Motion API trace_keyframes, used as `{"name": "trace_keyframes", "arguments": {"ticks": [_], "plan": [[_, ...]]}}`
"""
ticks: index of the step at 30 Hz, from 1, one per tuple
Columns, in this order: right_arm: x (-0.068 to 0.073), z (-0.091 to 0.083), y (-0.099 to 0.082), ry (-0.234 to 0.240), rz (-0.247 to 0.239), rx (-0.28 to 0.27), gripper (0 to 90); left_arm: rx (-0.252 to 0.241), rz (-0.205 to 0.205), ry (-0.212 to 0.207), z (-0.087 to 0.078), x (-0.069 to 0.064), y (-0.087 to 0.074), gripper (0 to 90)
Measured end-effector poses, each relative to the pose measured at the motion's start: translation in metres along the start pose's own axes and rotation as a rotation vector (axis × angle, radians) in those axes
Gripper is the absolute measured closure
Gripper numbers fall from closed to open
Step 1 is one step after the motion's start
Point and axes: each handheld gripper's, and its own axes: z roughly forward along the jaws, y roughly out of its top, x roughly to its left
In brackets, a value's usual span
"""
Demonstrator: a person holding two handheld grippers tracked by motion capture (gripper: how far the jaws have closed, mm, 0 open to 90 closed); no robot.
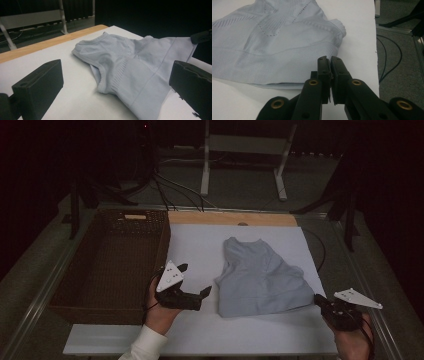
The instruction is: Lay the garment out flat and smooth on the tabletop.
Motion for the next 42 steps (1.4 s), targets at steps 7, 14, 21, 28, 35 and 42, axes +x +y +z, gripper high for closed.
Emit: {"name": "trace_keyframes", "arguments": {"ticks": [7, 14, 21, 28, 35, 42], "plan": [[-0.001, 0.002, -0.001, -0.001, 0.012, 0.009, 59.1, 0.006, 0.004, -0.004, 0.001, 0.000, -0.001, 0.3], [0.006, 0.010, 0.001, 0.014, 0.037, 0.012, 32.1, 0.004, 0.002, -0.002, 0.001, 0.000, 0.000, 0.3], [0.015, 0.015, 0.003, 0.056, 0.053, -0.006, 15.7, 0.004, 0.000, -0.003, 0.001, 0.000, 0.000, 0.3], [0.019, 0.018, 0.003, 0.059, 0.063, -0.007, 7.3, 0.007, 0.002, -0.004, 0.002, -0.001, 0.000, 0.3], [0.025, 0.022, 0.004, 0.077, 0.052, -0.001, 4.2, 0.007, 0.002, -0.005, 0.002, -0.001, -0.001, 0.2], [0.034, 0.025, 0.005, 0.100, 0.038, -0.001, 3.7, 0.004, -0.002, -0.001, 0.001, 0.001, 0.000, 0.2]]}}
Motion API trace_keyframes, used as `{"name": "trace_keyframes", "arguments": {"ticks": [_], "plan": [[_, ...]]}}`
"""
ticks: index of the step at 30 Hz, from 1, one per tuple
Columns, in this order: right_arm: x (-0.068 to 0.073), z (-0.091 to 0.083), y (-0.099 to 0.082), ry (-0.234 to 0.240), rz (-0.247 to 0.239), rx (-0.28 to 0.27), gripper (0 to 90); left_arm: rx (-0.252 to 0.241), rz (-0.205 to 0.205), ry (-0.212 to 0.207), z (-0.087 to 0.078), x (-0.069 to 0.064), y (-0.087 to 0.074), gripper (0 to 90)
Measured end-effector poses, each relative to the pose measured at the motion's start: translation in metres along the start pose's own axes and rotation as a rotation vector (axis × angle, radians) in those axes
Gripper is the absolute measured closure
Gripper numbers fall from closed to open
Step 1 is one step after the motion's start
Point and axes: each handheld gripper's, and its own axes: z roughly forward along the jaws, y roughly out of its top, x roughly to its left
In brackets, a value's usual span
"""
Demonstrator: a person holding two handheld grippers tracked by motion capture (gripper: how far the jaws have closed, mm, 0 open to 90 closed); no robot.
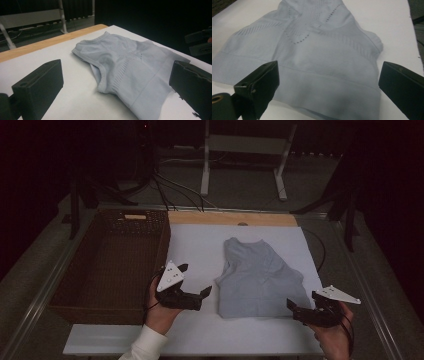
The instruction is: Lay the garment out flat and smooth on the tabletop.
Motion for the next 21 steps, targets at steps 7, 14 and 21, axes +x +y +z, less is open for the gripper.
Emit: {"name": "trace_keyframes", "arguments": {"ticks": [7, 14, 21], "plan": [[0.010, 0.006, 0.002, 0.022, -0.015, 0.007, 2.1, 0.004, 0.000, -0.001, 0.001, 0.000, -0.001, 0.2], [0.018, 0.012, 0.004, 0.045, -0.028, 0.010, 2.1, 0.008, 0.000, -0.003, 0.003, -0.001, -0.002, 0.2], [0.028, 0.020, 0.008, 0.068, -0.041, 0.009, 2.1, 0.006, -0.001, -0.003, 0.002, -0.001, -0.001, 0.2]]}}
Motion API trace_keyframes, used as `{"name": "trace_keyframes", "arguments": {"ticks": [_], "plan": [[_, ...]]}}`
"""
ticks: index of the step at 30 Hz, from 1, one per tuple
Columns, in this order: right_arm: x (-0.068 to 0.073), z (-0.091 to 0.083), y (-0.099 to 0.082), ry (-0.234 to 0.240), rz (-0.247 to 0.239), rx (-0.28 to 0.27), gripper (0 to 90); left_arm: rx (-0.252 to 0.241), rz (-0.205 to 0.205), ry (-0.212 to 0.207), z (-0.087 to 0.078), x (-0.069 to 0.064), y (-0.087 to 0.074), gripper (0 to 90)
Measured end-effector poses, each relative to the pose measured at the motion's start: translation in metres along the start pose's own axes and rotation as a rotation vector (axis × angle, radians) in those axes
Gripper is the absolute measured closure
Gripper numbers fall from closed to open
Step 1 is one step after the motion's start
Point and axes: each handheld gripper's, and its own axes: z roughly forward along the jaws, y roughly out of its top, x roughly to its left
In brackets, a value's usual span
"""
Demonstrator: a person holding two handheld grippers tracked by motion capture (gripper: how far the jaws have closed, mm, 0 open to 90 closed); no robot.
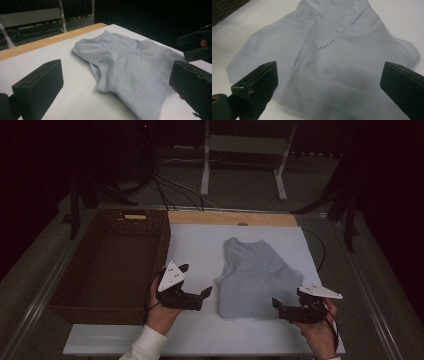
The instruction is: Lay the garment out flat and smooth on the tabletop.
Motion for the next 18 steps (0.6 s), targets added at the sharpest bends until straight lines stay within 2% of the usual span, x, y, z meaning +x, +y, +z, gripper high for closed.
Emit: {"name": "trace_keyframes", "arguments": {"ticks": [18], "plan": [[0.031, 0.022, 0.012, 0.055, -0.053, 0.000, 2.2, -0.007, -0.003, 0.005, -0.002, 0.001, 0.001, 0.3]]}}
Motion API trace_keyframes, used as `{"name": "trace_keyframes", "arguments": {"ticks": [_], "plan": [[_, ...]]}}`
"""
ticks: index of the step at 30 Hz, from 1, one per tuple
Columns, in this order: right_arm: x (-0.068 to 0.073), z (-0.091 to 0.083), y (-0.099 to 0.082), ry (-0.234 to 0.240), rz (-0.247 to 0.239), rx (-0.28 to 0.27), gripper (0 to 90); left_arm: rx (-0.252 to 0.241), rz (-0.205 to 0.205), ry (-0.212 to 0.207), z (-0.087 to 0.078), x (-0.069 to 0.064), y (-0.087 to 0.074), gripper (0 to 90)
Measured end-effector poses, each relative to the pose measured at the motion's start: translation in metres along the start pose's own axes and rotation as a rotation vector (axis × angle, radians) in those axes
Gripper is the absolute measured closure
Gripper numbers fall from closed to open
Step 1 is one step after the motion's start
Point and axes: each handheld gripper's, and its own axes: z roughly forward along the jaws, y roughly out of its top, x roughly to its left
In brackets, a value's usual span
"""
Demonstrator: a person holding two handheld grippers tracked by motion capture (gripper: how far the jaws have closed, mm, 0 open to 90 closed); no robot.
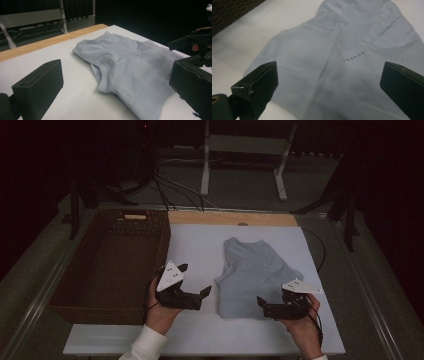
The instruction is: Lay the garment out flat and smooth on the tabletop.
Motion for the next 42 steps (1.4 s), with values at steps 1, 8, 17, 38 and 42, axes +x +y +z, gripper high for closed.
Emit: {"name": "trace_keyframes", "arguments": {"ticks": [1, 8, 17, 38, 42], "plan": [[0.001, 0.001, 0.001, 0.001, -0.004, 0.000, 2.2, 0.000, 0.002, 0.001, 0.000, 0.000, 0.000, 0.2], [0.014, 0.010, 0.006, 0.028, -0.023, 0.008, 2.3, -0.001, -0.001, 0.003, -0.001, 0.000, 0.000, 0.2], [0.024, 0.022, 0.013, 0.062, -0.027, 0.019, 2.3, -0.003, -0.003, 0.004, -0.002, 0.000, 0.000, 0.2], [0.057, 0.048, 0.017, 0.150, -0.060, 0.067, 8.8, 0.000, 0.005, 0.005, -0.002, -0.001, 0.000, 0.2], [0.061, 0.052, 0.016, 0.161, -0.069, 0.074, 9.2, 0.003, 0.008, 0.005, -0.001, -0.001, 0.000, 0.2]]}}
